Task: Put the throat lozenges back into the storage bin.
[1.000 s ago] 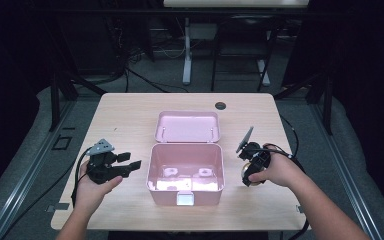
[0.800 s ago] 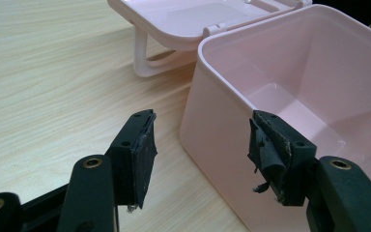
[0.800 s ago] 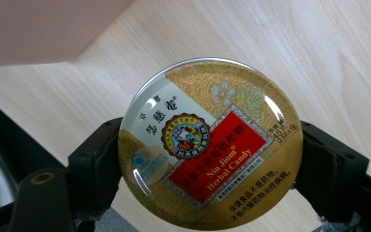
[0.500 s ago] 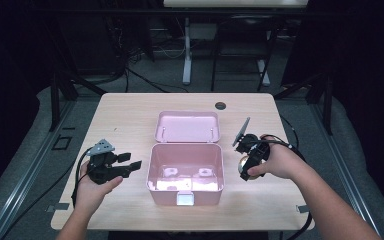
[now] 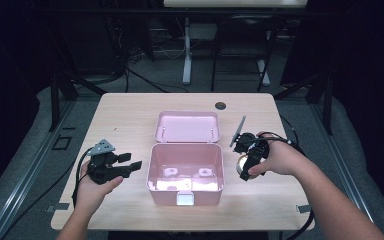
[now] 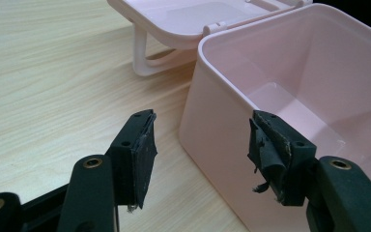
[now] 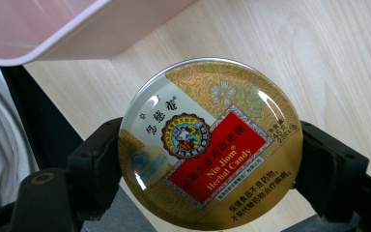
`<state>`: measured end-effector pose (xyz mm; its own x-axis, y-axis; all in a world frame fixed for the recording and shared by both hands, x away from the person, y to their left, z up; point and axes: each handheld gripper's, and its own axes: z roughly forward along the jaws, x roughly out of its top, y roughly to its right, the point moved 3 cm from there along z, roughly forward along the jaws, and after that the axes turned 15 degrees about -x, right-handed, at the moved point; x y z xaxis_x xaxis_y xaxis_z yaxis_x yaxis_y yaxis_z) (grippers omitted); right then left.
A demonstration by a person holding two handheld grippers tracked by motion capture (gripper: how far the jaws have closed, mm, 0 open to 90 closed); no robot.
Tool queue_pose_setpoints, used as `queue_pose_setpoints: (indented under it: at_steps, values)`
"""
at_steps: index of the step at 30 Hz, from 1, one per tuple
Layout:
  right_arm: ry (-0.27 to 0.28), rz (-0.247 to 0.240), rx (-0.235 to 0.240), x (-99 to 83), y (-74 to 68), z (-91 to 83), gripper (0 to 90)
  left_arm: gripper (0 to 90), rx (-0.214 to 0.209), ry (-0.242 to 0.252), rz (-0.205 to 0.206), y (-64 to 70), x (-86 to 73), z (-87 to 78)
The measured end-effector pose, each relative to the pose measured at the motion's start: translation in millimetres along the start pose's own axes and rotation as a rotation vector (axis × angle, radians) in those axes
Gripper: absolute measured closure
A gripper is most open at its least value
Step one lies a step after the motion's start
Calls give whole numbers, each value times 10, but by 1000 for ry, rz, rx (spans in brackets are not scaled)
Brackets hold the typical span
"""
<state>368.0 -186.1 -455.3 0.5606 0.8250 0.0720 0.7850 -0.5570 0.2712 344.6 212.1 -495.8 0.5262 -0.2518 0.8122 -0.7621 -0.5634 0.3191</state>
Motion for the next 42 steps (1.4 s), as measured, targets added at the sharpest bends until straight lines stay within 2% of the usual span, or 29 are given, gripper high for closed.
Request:
queue_pose_setpoints:
  at_steps: [6,9,11,16,23,28,42]
  values:
    - [4,-73,8,17,-16,-6,198,425,0,-2,0,-3,-3,5]
    - [21,-128,-9,30,-32,-4,198,425,0,-5,0,-10,-6,5]
    - [51,-181,-34,47,-41,-20,198,425,0,-5,-3,-10,-7,6]
    - [101,-271,-31,84,-77,-85,198,425,0,-6,-1,-12,-7,10]
    - [121,-328,-31,146,-92,-163,198,425,-1,-1,-2,-15,-5,-2]
    - [119,-363,-22,210,-152,-207,198,425,-2,-3,-3,-16,-6,1]
    - [143,-417,-24,485,-309,-321,198,425,-3,0,-3,-19,-4,1]
